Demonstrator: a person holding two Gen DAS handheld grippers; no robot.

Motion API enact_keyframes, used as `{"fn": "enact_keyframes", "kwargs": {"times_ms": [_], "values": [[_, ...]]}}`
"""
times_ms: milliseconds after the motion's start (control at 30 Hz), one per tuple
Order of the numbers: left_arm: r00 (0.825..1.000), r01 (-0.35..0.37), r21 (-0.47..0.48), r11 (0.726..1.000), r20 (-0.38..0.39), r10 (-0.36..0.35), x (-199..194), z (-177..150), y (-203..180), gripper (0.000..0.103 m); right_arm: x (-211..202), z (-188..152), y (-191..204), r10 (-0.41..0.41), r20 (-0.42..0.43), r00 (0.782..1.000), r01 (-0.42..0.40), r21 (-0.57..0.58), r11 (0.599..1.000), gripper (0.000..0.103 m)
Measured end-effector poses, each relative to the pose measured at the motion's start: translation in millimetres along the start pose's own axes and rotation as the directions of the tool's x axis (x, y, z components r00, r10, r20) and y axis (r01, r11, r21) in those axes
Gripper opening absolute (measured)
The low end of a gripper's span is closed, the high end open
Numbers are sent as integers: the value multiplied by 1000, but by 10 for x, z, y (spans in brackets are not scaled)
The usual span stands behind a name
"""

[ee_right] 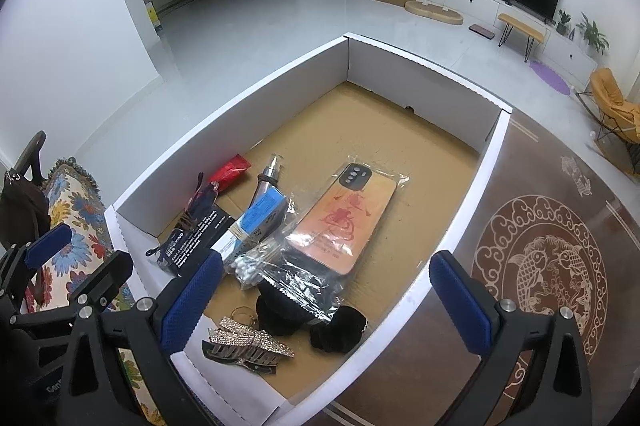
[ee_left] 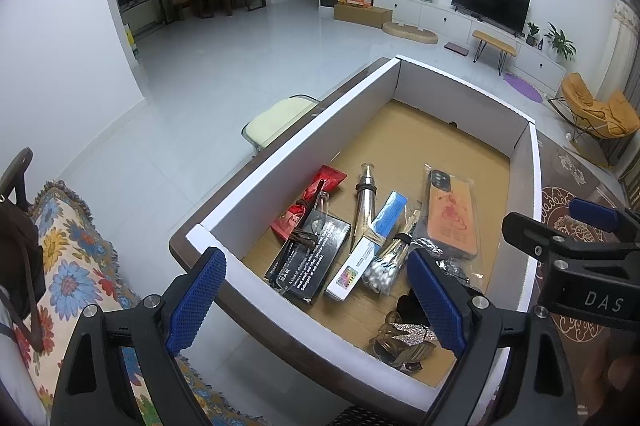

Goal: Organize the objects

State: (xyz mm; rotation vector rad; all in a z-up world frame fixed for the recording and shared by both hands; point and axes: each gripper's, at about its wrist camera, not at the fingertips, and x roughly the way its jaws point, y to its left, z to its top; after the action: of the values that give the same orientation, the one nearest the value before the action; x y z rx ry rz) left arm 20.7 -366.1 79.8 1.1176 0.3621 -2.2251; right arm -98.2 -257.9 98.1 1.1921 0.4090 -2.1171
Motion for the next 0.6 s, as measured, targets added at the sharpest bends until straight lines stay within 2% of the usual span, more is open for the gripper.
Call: {"fn": "enact_keyframes", "kwargs": {"times_ms": [600], "values": [[1000, 2, -6, 1000, -4, -2, 62, 19, 0, 92, 71, 0, -15, -15, -21, 1000, 14, -21, 1000, 103]]}}
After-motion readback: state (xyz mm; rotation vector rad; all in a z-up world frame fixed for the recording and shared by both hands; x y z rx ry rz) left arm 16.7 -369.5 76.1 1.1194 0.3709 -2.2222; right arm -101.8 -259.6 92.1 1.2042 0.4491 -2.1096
